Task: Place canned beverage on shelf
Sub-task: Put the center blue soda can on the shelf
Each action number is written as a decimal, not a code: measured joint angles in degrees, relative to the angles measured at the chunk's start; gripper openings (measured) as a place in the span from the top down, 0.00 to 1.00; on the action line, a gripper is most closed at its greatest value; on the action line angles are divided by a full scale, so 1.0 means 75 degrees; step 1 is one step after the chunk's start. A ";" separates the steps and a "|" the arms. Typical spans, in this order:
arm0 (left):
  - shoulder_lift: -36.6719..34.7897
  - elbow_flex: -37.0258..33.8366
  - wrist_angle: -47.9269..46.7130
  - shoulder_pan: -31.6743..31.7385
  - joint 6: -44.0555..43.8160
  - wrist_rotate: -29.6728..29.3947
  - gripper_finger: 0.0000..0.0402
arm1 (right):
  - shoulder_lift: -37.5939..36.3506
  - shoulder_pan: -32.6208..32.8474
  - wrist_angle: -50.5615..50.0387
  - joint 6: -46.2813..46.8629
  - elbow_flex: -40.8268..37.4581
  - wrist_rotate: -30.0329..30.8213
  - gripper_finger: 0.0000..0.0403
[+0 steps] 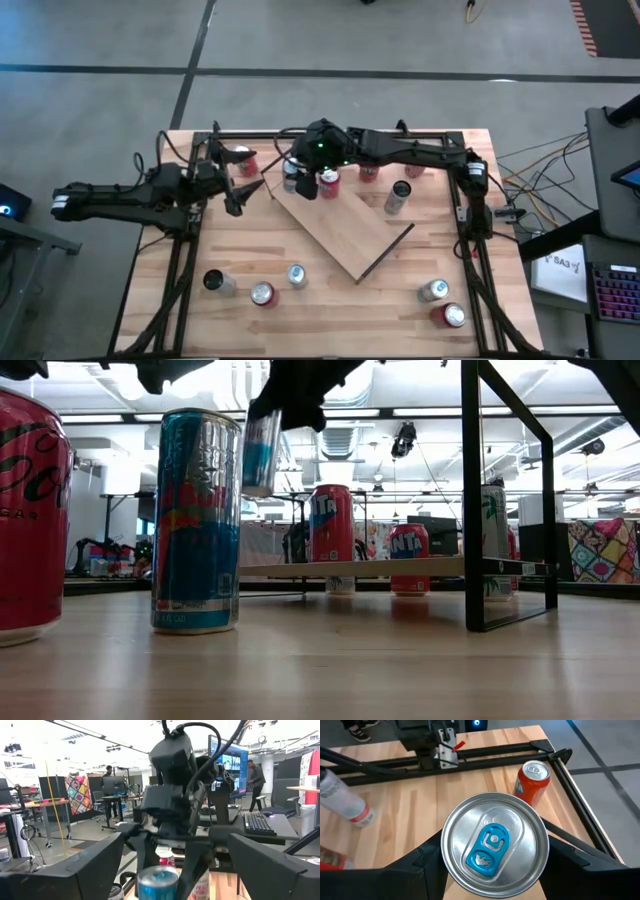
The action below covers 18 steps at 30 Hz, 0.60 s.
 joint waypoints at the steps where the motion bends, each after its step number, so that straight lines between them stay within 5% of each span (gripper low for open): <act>1: 0.0011 -0.0002 -0.0003 0.0000 -0.0003 0.0000 0.15 | 0.0077 0.0002 0.0026 0.0004 0.0000 -0.0008 0.44; 18: 0.0020 0.0000 -0.0013 0.0003 -0.0006 0.0001 0.15 | 0.1076 0.0044 0.0670 0.0343 0.0038 0.0270 0.44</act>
